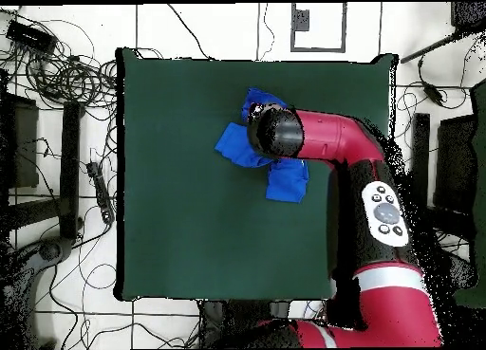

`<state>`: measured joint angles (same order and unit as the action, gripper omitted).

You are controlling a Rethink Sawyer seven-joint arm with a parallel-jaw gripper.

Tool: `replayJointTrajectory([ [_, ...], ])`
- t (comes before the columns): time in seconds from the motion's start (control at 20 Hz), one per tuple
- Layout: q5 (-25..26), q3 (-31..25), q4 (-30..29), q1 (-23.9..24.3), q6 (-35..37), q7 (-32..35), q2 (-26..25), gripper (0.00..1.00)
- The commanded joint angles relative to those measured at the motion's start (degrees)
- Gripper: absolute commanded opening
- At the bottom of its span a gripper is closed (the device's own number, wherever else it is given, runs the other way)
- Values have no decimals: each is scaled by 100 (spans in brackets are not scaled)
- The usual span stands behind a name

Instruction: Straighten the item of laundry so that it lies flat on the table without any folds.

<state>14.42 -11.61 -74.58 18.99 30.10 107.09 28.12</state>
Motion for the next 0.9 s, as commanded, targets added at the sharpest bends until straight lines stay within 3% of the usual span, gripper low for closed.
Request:
replayJointTrajectory([
  [0.05,-277,-225,-717,-466,395,766,-216,100],
  [0.9,-500,170,-754,-1007,-44,1305,-445,100],
])
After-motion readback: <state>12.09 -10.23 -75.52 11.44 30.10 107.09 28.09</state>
